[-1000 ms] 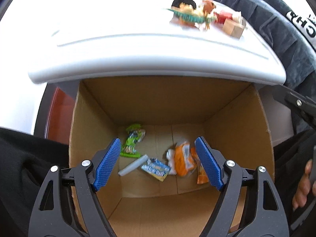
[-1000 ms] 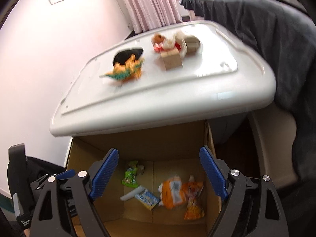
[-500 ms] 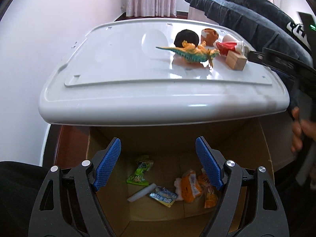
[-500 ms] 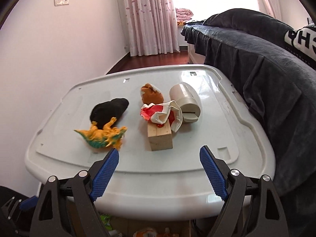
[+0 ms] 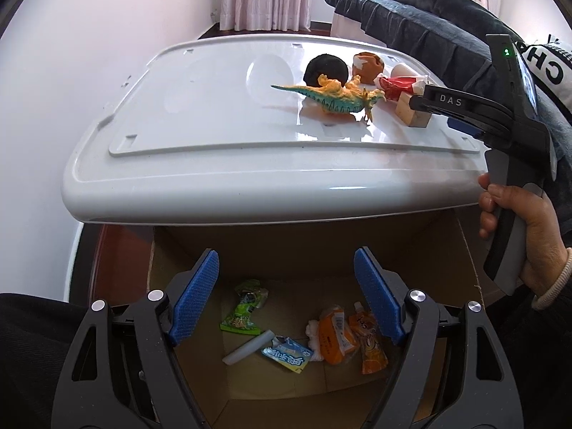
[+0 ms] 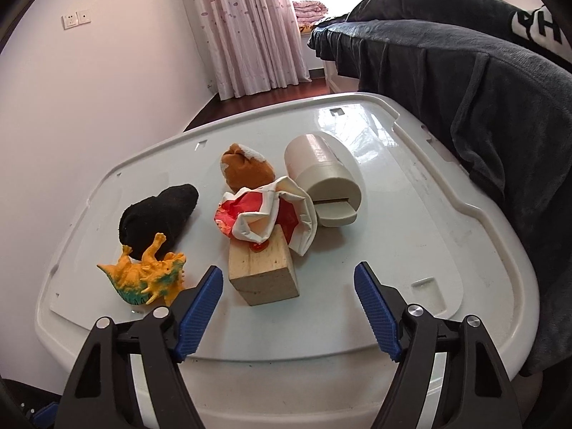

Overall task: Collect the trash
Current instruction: 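Grasp the wooden block with the red heart with the right tool, then grasp the yellow-green toy dinosaur with the left tool while the right tool holds the block, then lower the dinosaur and wooden block into the box and open both tools, then grasp the red-and-white crumpled packet with the right tool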

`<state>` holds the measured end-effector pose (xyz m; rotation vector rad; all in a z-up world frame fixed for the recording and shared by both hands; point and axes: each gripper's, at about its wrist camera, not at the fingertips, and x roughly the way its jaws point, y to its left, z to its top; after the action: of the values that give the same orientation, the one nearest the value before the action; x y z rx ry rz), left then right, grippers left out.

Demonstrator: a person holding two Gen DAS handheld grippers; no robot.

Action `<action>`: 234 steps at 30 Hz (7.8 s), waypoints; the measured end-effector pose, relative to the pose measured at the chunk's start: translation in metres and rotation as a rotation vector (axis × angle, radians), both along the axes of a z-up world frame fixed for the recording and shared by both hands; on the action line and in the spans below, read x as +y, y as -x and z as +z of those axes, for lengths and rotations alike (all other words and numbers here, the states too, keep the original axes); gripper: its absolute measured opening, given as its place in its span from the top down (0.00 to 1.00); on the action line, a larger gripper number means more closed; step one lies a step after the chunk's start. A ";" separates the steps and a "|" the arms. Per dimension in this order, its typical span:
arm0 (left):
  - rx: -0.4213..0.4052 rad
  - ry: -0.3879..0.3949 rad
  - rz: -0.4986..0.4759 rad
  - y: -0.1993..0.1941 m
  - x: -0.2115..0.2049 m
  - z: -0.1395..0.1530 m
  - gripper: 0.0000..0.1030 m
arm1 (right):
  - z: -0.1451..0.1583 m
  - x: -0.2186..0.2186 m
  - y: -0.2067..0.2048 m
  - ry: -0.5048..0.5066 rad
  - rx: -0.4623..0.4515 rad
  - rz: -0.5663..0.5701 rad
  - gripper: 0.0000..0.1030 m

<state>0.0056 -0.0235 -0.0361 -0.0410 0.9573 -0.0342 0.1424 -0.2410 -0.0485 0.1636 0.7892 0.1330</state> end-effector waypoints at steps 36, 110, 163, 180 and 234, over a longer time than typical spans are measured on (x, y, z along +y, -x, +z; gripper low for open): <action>-0.016 -0.008 -0.054 -0.010 -0.016 0.006 0.26 | 0.026 -0.012 0.052 -0.069 0.035 0.016 0.64; -0.233 0.096 -0.155 -0.053 -0.009 0.071 0.35 | 0.034 -0.017 0.111 -0.023 -0.063 0.047 0.64; -0.057 0.031 -0.149 0.059 -0.003 0.014 0.20 | 0.017 0.008 0.207 0.040 -0.051 0.113 0.17; -0.038 0.043 -0.120 0.055 0.004 0.012 0.20 | 0.015 0.003 0.205 0.025 -0.047 0.084 0.13; 0.020 0.130 0.025 -0.107 0.018 0.019 0.09 | -0.008 0.011 -0.057 0.012 0.127 0.016 0.32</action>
<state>0.1129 -0.0051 -0.0174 -0.1738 0.9733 -0.0735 0.1992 -0.2304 -0.0567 0.1556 0.9173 0.1335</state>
